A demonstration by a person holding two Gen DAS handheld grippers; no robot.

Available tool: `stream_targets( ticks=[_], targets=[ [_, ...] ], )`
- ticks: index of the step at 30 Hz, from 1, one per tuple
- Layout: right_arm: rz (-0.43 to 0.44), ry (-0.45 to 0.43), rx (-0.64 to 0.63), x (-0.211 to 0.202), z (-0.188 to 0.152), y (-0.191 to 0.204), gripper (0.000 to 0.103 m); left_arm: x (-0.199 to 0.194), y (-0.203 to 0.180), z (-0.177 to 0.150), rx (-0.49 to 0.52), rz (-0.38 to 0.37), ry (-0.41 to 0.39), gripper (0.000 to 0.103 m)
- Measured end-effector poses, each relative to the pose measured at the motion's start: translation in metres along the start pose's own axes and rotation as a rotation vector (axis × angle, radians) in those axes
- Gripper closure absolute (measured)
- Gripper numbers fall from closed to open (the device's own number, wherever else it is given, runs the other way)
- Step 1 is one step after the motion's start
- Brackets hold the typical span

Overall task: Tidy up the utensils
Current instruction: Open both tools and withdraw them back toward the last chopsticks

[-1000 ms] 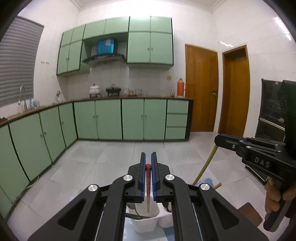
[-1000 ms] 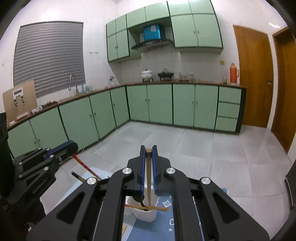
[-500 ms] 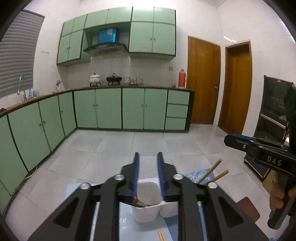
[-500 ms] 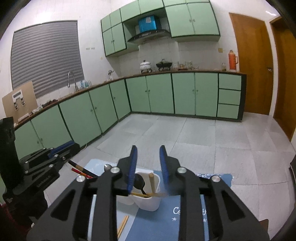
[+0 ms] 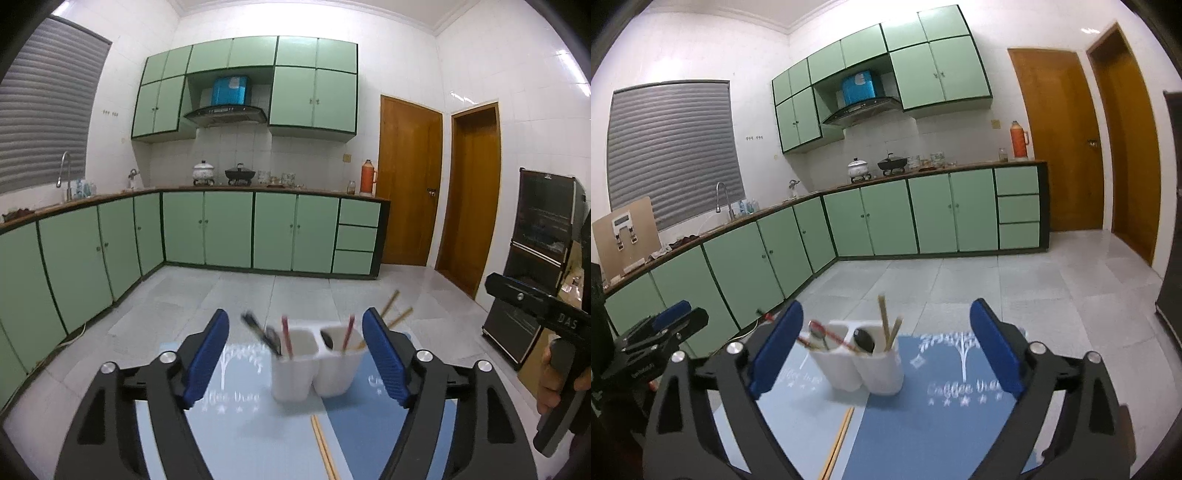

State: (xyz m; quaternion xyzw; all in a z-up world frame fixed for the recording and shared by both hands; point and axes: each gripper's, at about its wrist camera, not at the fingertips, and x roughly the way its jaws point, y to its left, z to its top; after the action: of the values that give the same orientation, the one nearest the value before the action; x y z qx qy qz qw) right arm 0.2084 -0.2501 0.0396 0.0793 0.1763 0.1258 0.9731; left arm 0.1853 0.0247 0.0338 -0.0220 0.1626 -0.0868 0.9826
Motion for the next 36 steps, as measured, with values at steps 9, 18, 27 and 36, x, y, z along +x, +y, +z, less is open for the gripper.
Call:
stream_targets(
  ticks=[9, 18, 27, 36],
  targets=[
    [-0.010, 0.046, -0.022, -0.033, -0.055, 0.024, 0.005, -0.030, -0.008, -0.055, 0.037, 0.009, 0.099, 0.016],
    [-0.024, 0.150, -0.052, -0.033, -0.122, 0.046, 0.006, -0.041, -0.003, -0.103, 0.031, 0.024, 0.184, 0.016],
    [-0.056, 0.279, -0.027, -0.025, -0.187, 0.058, 0.006, -0.044, 0.008, -0.141, 0.021, 0.057, 0.261, 0.016],
    [-0.076, 0.360, -0.073, -0.014, -0.228, 0.078, 0.006, -0.046, 0.015, -0.169, 0.002, 0.070, 0.310, 0.016]
  ],
)
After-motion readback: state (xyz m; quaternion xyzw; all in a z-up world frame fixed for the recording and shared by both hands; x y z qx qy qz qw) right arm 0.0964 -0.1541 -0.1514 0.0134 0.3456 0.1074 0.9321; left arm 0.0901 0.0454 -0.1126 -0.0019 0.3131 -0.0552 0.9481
